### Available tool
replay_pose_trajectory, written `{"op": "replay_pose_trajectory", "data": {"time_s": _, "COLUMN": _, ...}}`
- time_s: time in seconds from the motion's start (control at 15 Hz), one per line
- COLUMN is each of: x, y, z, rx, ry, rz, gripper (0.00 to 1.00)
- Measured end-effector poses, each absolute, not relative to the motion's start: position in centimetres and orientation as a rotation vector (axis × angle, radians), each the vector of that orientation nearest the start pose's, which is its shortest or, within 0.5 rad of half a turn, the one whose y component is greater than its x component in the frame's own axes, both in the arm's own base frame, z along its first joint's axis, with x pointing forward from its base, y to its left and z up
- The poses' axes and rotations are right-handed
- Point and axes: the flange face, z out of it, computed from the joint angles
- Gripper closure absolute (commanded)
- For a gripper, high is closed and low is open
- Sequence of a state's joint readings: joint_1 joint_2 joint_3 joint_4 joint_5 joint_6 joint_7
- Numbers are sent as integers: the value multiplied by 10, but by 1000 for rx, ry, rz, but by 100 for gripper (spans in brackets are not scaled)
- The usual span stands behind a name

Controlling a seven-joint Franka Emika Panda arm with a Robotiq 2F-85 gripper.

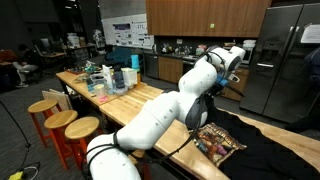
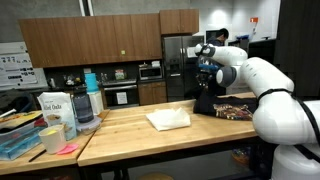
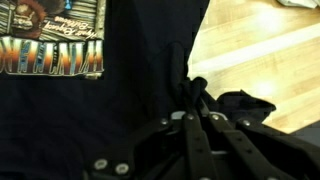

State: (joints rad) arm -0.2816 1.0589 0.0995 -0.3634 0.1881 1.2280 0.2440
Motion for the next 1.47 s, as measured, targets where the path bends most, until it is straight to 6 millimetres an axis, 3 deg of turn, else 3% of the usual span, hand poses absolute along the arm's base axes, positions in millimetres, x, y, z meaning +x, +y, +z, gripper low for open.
{"op": "replay_pose_trajectory", "data": {"time_s": 0.4, "x": 707, "y": -292, "z": 441, "rx": -2608, "ry": 737, "rz": 38, "gripper": 99}}
{"op": "replay_pose_trajectory", "data": {"time_s": 0.6, "x": 692, "y": -351, "z": 432, "rx": -2501, "ry": 801, "rz": -79, "gripper": 99}}
{"op": "replay_pose_trajectory", "data": {"time_s": 0.8, "x": 672, "y": -403, "z": 408, "rx": -2405, "ry": 843, "rz": -139, "gripper": 99}}
{"op": "replay_pose_trajectory", "data": {"time_s": 1.0, "x": 648, "y": -447, "z": 372, "rx": -2320, "ry": 858, "rz": -150, "gripper": 99}}
{"op": "replay_pose_trajectory", "data": {"time_s": 1.07, "x": 639, "y": -459, "z": 359, "rx": -2298, "ry": 859, "rz": -151, "gripper": 75}}
{"op": "replay_pose_trajectory", "data": {"time_s": 1.47, "x": 588, "y": -521, "z": 286, "rx": -2230, "ry": 886, "rz": -134, "gripper": 39}}
